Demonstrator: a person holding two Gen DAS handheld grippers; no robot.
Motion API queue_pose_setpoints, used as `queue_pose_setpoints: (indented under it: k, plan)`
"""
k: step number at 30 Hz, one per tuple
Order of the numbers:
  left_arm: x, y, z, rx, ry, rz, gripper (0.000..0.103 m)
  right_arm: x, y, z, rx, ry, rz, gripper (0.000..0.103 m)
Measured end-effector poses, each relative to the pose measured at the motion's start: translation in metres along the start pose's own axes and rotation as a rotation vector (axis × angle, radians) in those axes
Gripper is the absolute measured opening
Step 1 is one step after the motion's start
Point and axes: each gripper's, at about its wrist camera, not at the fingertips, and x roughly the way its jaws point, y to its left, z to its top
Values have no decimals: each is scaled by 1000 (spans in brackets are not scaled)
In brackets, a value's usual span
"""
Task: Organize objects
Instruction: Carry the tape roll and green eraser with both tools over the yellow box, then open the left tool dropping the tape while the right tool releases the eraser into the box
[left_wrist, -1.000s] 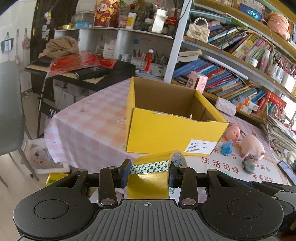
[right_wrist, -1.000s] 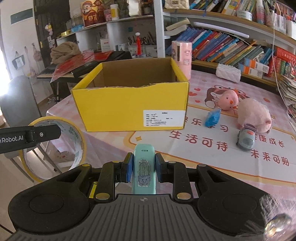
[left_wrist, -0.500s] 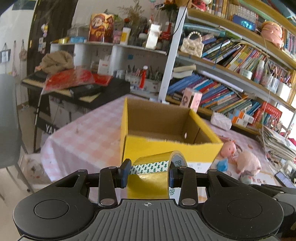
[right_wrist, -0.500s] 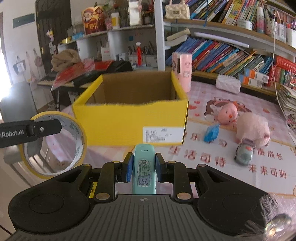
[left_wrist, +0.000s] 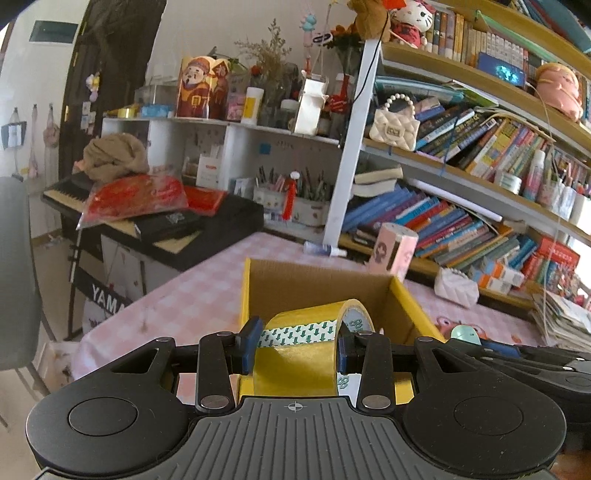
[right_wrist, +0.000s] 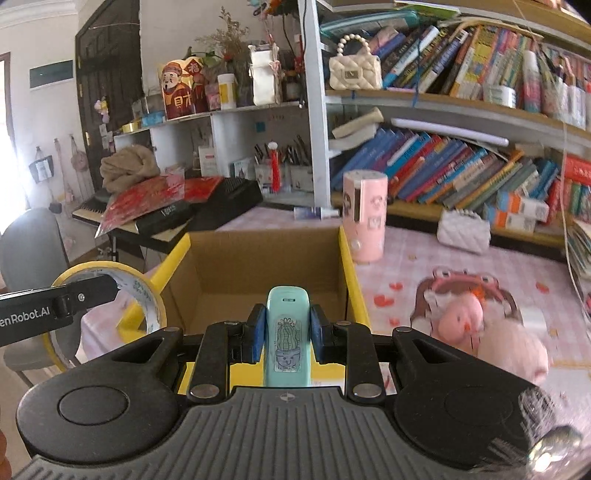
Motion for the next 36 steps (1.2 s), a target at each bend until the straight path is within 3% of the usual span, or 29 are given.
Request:
queue_pose_setpoints:
  k: [10, 20, 36]
  plan:
    - [51, -17, 7, 11, 18, 56, 37, 55, -17, 28, -91, 5, 39, 23]
    - [91, -34, 4, 93, 88, 111, 37, 105, -27, 32, -142, 83, 89, 23]
    - [138, -45, -12, 191, 241, 146, 37, 168, -12, 20, -420, 250, 152, 23]
